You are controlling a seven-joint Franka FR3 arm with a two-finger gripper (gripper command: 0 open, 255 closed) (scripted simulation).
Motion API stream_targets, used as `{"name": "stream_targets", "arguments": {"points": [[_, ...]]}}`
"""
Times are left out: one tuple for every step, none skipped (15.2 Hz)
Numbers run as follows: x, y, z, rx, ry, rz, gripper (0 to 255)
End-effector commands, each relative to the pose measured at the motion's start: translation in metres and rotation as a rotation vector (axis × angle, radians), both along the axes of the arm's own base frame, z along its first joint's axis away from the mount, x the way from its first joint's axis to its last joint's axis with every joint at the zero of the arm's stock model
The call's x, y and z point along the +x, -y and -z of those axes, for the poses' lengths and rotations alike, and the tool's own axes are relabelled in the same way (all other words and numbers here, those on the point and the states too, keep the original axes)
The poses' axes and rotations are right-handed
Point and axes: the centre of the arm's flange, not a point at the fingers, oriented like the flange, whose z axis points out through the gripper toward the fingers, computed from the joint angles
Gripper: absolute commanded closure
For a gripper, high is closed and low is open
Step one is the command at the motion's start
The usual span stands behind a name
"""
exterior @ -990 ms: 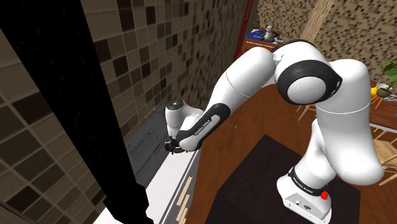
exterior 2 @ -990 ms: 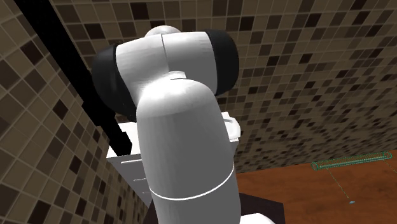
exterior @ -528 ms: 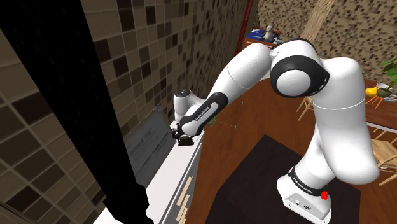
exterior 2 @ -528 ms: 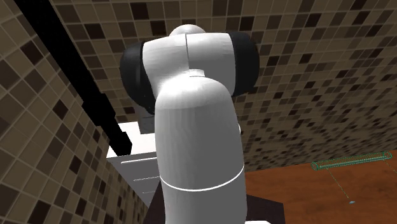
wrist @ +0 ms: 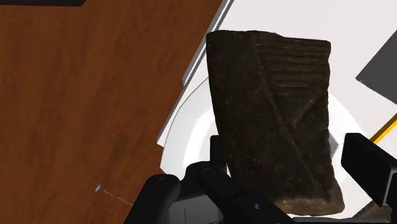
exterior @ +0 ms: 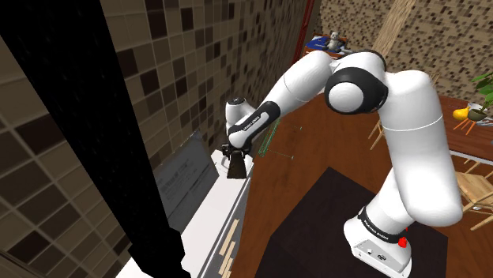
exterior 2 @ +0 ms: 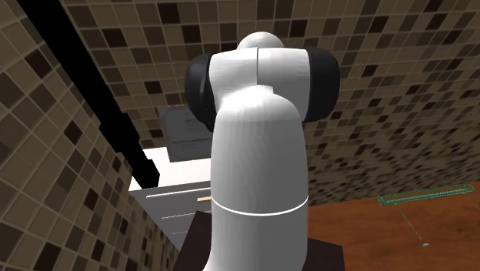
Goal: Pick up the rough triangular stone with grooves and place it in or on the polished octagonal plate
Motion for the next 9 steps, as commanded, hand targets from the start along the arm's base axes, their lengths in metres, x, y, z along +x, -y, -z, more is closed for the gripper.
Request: {"name": "stream_targets", "arguments": {"points": [[0.005,0.009,0.006,0.000,0.000,-0.001,255],[0.005,0.009,0.011,0.000,0.000,-0.001,255],[0.005,0.009,0.016,0.000,0.000,-0.001,255],[0.005,0.009,0.022,0.000,0.000,-0.001,255],[0.005,0.009,0.027,0.000,0.000,-0.001,255],[0.005,0.009,0.032,0.000,0.000,-0.001,255],[0.005,0.009,0.037,0.000,0.000,-0.001,255],[0.005,0.009,0.043,0.000,0.000,-0.001,255],[0.005,0.009,0.048,0.000,0.000,-0.001,255]]}}
